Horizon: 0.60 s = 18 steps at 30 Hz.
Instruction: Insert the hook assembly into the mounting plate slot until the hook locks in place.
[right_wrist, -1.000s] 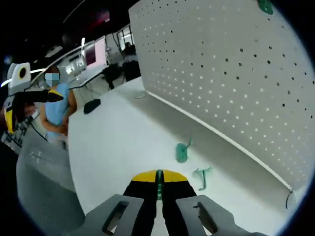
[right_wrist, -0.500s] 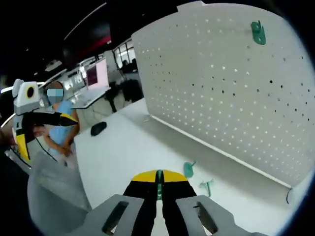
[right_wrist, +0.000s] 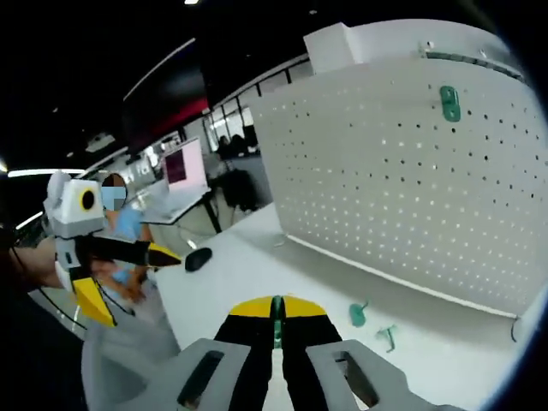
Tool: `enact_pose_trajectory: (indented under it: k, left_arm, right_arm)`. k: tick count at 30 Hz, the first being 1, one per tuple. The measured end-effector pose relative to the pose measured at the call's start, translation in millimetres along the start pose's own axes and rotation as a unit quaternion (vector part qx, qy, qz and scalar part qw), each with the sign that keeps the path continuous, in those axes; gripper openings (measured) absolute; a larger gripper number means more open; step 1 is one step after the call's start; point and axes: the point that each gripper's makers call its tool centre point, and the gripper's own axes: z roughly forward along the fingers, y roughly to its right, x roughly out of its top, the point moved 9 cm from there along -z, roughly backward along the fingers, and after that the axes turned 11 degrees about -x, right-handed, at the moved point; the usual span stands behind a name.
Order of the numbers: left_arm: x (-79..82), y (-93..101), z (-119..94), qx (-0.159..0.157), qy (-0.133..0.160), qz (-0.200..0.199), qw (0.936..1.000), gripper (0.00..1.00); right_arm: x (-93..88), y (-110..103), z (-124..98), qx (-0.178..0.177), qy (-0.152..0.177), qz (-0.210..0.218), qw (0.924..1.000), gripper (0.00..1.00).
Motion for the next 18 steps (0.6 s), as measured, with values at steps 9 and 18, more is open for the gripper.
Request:
enact_pose_trajectory:
  k: [9, 18]
  left_arm:
    - [0.2, 4.7, 3, -0.016, 0.006, -0.021, 0.9996, 0.86]
    - [-1.0, 4.5, 2, -0.018, 0.012, -0.031, 0.9993, 0.75]
  right_arm:
    - [8.9, -31, -13, 0.023, 0.021, 0.016, 0.9994, 0.00]
    - [13.9, -65, -20, 0.052, 0.046, 0.022, 0.9973, 0.00]
